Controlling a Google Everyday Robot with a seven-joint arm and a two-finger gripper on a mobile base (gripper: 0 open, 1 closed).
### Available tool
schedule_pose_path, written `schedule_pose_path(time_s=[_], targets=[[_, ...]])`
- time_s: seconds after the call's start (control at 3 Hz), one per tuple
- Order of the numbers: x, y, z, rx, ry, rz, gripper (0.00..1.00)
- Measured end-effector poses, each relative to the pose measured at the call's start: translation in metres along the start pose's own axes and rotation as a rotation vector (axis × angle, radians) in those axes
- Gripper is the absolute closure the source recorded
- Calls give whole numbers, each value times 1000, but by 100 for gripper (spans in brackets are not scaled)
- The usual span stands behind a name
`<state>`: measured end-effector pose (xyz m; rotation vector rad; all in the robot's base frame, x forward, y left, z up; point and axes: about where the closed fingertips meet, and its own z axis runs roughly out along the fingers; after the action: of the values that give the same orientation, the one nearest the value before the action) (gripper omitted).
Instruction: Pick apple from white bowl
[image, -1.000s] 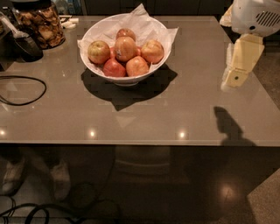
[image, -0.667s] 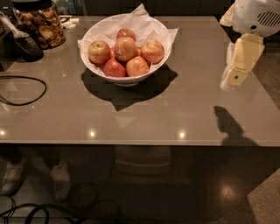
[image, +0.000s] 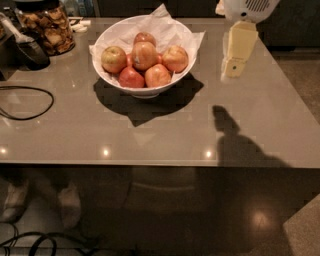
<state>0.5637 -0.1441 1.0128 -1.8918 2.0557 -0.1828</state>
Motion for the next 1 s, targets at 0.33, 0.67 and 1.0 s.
schedule_pose_path(time_s=[0.33,0.67,1.0], targets=[[-37,-13,8,6,-15,-101,0],[-38,-16,7,24,-25,-95,0],[-36,-32,15,20,-39,-59,0]])
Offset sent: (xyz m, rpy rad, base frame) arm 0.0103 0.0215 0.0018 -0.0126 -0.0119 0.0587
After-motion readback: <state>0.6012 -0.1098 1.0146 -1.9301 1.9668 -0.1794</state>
